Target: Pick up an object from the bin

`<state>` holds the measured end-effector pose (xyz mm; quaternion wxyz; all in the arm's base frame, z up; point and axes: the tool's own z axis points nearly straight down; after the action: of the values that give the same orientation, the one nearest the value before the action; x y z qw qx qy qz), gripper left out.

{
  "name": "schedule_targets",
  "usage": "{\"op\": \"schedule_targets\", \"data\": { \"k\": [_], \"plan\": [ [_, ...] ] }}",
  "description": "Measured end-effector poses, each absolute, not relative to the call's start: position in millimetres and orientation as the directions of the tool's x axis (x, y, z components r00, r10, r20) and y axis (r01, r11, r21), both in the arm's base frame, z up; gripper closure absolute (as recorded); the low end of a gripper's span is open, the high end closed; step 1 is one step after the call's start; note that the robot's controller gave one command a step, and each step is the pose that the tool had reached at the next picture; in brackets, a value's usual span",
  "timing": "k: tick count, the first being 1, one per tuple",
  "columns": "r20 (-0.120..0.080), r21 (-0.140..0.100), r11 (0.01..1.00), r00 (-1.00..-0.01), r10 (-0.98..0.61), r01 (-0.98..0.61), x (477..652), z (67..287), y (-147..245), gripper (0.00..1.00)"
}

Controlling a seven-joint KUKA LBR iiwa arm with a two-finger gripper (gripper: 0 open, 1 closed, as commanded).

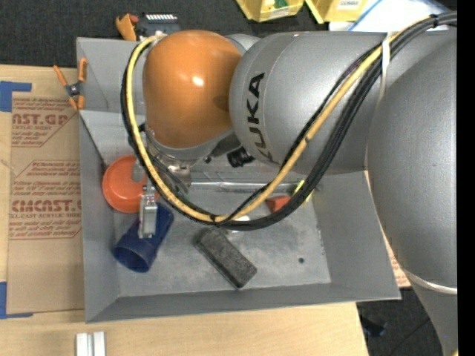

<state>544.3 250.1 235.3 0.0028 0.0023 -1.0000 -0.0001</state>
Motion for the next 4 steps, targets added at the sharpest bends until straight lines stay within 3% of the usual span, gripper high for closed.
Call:
{"op": "schedule_targets", "data": {
  "k": [1,2,3,4],
  "plan": [
    [-0.001,0.002,1.000,-1.000,-0.001,-0.001,546.0,240.5,248.2,0.00],
    [-0.003,0.001,0.986,-0.986,-0.169,-0.169,542.5,181.0,240.0,0.00],
    [-0.008,0.001,0.891,-0.891,-0.454,-0.454,533.2,158.9,228.2,0.00],
    [-0.004,0.001,0.716,-0.716,-0.699,-0.699,529.2,151.5,233.6,0.00]
  ]
}}
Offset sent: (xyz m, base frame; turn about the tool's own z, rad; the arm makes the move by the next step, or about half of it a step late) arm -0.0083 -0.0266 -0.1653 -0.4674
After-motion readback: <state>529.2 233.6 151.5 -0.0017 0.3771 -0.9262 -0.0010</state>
